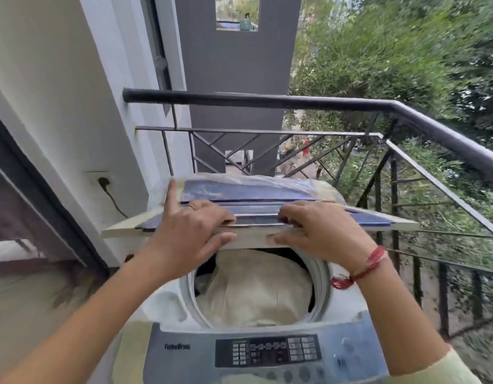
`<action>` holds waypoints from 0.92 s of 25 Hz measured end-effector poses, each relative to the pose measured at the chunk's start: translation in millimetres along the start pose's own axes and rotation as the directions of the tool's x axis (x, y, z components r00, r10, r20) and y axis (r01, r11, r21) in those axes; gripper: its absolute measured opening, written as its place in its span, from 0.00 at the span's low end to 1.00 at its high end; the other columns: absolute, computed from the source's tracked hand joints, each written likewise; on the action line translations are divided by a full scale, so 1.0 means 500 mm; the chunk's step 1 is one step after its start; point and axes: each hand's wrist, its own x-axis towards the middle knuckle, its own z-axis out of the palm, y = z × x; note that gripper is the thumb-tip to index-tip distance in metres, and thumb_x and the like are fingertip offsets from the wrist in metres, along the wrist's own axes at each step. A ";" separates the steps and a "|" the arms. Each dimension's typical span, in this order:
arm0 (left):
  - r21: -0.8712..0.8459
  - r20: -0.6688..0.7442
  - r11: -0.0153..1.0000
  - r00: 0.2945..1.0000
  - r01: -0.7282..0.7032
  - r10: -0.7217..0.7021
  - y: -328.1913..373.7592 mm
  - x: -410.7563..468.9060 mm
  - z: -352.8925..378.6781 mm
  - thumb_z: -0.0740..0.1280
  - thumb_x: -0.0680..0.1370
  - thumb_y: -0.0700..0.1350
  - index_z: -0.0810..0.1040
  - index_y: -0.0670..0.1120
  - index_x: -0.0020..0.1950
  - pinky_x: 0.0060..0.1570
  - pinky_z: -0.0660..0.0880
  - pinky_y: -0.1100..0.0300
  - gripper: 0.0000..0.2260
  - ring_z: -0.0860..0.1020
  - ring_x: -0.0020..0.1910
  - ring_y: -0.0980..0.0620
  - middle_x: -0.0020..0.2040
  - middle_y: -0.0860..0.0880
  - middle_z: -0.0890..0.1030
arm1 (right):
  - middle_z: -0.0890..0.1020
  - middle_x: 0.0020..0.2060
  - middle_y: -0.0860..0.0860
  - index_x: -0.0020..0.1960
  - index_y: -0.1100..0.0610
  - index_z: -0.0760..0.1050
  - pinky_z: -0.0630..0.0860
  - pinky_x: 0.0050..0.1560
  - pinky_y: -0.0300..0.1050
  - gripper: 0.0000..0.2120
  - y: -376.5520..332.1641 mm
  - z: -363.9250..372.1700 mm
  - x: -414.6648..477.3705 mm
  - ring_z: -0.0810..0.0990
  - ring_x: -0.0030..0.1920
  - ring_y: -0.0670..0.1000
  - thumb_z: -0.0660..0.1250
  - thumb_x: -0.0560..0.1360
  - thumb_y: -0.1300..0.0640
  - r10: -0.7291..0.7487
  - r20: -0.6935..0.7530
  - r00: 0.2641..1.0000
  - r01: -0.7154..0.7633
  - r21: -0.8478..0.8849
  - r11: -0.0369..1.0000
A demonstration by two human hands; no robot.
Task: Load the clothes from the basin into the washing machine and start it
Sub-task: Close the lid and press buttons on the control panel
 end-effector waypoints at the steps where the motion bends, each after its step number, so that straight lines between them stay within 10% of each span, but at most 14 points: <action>1: -0.002 0.045 1.000 0.999 -0.025 0.025 0.014 -0.042 0.022 0.56 0.75 0.60 0.77 0.53 0.51 0.66 0.50 0.30 0.16 0.81 0.47 0.53 0.43 0.58 0.81 | 0.78 0.47 0.46 0.49 0.50 0.71 0.65 0.41 0.44 0.21 -0.011 0.034 -0.033 0.77 0.48 0.51 0.60 0.71 0.33 -0.014 0.050 0.999 0.013 0.029 1.000; 10: 0.036 0.247 0.988 0.957 0.149 -0.153 0.118 -0.229 0.188 0.75 0.66 0.55 0.72 0.53 0.45 0.67 0.53 0.35 0.15 0.79 0.54 0.52 0.43 0.56 0.79 | 0.73 0.38 0.47 0.44 0.51 0.70 0.73 0.42 0.46 0.20 -0.051 0.315 -0.200 0.75 0.39 0.51 0.52 0.71 0.35 0.097 0.008 0.995 -0.097 -0.005 0.995; 16: -0.044 0.379 0.953 0.887 0.300 -0.262 0.130 -0.256 0.220 0.44 0.72 0.70 0.71 0.51 0.60 0.72 0.48 0.43 0.31 0.65 0.70 0.51 0.61 0.52 0.76 | 0.75 0.46 0.52 0.55 0.54 0.72 0.73 0.55 0.51 0.29 -0.053 0.348 -0.216 0.75 0.49 0.56 0.48 0.72 0.32 0.134 0.134 0.982 -0.146 0.083 0.986; 19: -0.070 0.530 0.947 0.816 0.314 -0.232 0.138 -0.282 0.212 0.39 0.64 0.78 0.53 0.48 0.76 0.74 0.41 0.47 0.49 0.47 0.77 0.52 0.77 0.51 0.54 | 0.70 0.68 0.54 0.74 0.54 0.60 0.57 0.73 0.54 0.46 -0.067 0.350 -0.239 0.64 0.71 0.57 0.38 0.69 0.25 0.160 0.196 0.968 -0.185 0.119 0.976; 23: 0.053 0.688 0.979 0.703 0.195 -0.177 0.146 -0.313 0.203 0.54 0.58 0.82 0.25 0.47 0.71 0.71 0.32 0.47 0.61 0.27 0.71 0.50 0.71 0.51 0.24 | 0.44 0.77 0.47 0.77 0.52 0.40 0.35 0.74 0.50 0.51 -0.093 0.349 -0.252 0.39 0.76 0.50 0.38 0.63 0.23 0.202 0.306 0.930 -0.259 0.159 0.953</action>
